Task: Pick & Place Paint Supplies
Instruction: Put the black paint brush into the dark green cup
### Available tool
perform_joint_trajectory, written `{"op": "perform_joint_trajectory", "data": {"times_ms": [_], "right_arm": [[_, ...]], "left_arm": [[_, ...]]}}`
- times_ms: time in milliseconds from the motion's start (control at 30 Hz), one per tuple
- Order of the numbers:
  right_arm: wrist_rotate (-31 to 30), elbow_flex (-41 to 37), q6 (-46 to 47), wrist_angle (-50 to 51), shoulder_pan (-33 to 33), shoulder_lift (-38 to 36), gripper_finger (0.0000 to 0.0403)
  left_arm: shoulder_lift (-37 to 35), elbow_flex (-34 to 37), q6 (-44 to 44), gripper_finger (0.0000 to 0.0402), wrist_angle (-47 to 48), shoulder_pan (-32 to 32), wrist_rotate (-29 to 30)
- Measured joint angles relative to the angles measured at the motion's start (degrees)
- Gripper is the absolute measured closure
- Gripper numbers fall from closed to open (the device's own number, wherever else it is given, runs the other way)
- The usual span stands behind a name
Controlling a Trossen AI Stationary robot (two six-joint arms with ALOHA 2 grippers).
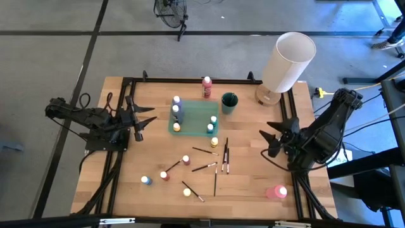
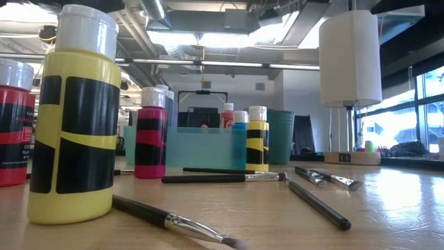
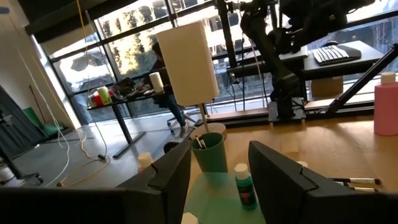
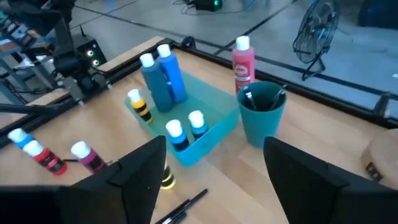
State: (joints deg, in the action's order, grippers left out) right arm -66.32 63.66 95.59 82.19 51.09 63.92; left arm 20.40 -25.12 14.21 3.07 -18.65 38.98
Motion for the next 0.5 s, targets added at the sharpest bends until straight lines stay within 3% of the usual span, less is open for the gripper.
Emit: {"op": "perform_joint_trajectory", "data": {"times_ms": [233, 500], "right_arm": [[1.65, 0.00, -9.84, -7.61, -1.08, 1.90, 0.0130], [6.25, 0.00, -10.91, -9.21, -3.55, 2.27, 0.0130]], "left_arm": [[0.00, 0.00, 1.50, 0.0245, -0.71, -0.01, -0.02], [0.00, 0.00, 1.43, 0.0245, -0.70, 0.00, -0.02]]}}
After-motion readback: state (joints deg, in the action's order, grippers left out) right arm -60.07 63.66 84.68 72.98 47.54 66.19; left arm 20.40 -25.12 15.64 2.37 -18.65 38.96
